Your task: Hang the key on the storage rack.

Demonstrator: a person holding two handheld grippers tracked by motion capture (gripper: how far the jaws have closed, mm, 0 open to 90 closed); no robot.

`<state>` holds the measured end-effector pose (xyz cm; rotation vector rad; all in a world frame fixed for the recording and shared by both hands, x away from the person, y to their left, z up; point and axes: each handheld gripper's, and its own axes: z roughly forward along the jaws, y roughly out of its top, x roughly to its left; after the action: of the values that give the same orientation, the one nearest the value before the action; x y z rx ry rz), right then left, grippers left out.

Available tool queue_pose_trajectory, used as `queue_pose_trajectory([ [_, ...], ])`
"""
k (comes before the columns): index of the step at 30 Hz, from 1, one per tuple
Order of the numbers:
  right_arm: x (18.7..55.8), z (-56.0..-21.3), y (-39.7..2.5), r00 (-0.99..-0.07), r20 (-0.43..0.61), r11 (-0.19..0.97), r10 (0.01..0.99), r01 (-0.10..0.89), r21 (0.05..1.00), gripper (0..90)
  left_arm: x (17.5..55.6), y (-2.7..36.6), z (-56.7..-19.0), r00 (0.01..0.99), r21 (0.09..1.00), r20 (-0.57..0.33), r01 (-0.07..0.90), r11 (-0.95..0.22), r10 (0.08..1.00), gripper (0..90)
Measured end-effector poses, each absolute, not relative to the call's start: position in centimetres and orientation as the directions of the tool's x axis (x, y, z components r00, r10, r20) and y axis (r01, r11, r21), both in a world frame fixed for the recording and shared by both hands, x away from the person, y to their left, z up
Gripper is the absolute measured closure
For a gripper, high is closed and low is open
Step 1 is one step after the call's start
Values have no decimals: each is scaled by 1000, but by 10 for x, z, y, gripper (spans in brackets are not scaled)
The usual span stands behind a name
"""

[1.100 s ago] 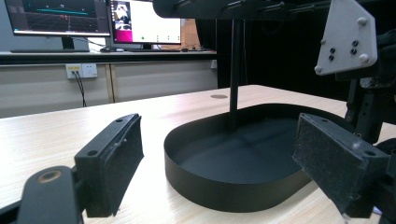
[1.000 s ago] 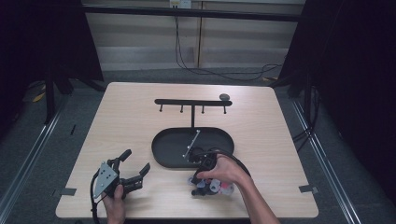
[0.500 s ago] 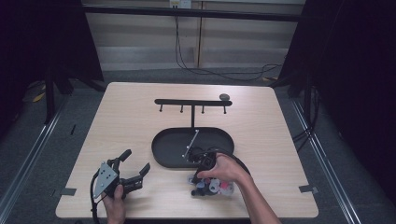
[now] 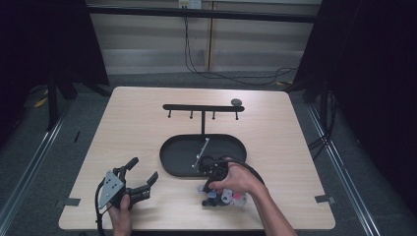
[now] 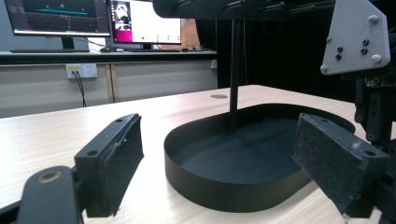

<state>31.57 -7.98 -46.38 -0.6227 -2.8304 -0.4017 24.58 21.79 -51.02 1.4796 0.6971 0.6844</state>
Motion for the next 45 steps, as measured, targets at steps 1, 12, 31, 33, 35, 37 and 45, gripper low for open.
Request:
queue_pose_trajectory([
  [1, 316, -464, -80, -886, 272, 874, 376, 437, 214, 853, 246, 218, -510, 635, 1000, 1, 16, -15, 772, 156],
  [12, 318, -450, -87, -878, 270, 866, 396, 455, 208, 860, 245, 217, -510, 636, 1000, -7, 21, -9, 772, 156],
  [31, 316, -466, -75, -903, 240, 908, 356, 395, 139, 783, 245, 218, -510, 636, 1000, -6, 20, -9, 772, 156],
  [33, 315, -469, -72, -911, 242, 917, 334, 373, 140, 779, 245, 218, -510, 636, 1000, -6, 20, -9, 771, 155],
  [35, 316, -469, -70, -913, 237, 920, 332, 369, 134, 832, 245, 218, -510, 636, 1000, -6, 21, -9, 771, 155],
  [37, 317, -469, -70, -913, 240, 920, 331, 369, 136, 856, 245, 218, -510, 636, 1000, -6, 20, -9, 772, 155],
  [45, 316, -463, -76, -904, 261, 916, 338, 380, 129, 873, 245, 217, -510, 636, 1000, -7, 21, -8, 771, 155],
])
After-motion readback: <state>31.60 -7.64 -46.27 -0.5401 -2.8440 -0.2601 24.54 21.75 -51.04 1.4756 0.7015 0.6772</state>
